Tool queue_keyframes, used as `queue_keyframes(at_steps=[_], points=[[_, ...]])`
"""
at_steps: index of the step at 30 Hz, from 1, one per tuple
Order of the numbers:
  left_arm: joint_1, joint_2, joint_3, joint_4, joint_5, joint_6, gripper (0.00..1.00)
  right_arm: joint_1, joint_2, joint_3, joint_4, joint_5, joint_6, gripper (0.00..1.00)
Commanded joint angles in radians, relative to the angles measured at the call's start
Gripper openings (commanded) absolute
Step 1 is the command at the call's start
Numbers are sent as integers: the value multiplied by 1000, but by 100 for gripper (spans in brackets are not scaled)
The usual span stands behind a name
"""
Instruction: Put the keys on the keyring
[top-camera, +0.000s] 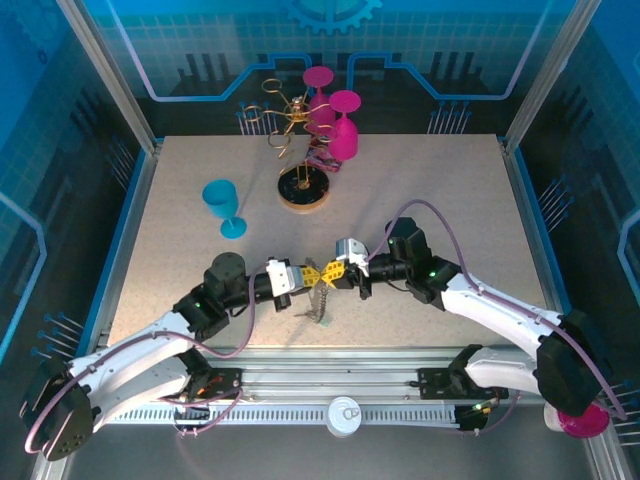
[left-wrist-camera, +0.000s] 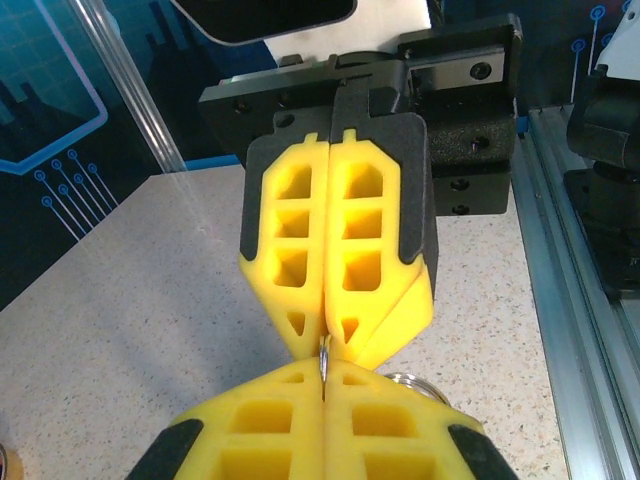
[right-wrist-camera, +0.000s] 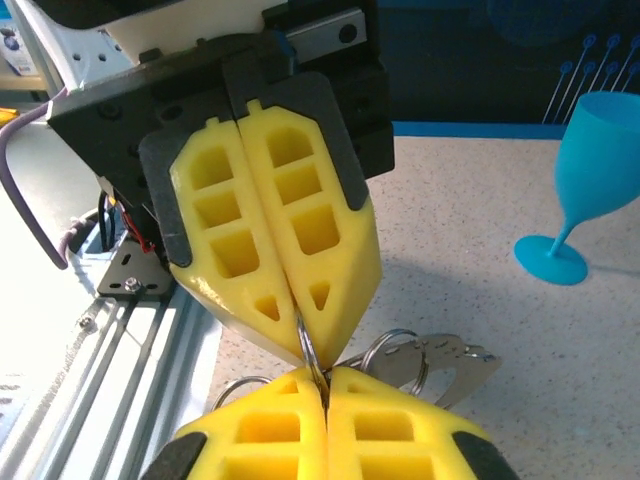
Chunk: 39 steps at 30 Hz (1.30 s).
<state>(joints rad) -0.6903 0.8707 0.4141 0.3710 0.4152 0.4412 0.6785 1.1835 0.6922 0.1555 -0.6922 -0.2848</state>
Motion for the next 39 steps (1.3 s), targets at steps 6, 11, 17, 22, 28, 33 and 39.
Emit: queue_keyframes(at_steps=[6,11,17,22,28,33,39], points=[[-7,0,69,-170,-79,45,11,62,6,174,-340,96,-218,0],[-8,44,119,-275,-90,105,2,139,84,352,-601,206,-369,0],[-9,93,179,-334,-66,143,4,198,199,545,-801,287,-437,0],[-8,84,169,-265,-47,129,0,124,111,448,-607,193,-293,12],[-6,56,87,-66,-9,61,0,21,-56,131,-189,136,-52,41],[-3,49,67,-32,12,18,0,22,-86,-28,5,211,-11,40],[-3,23,24,28,9,-26,0,41,-31,-33,19,185,-18,35]])
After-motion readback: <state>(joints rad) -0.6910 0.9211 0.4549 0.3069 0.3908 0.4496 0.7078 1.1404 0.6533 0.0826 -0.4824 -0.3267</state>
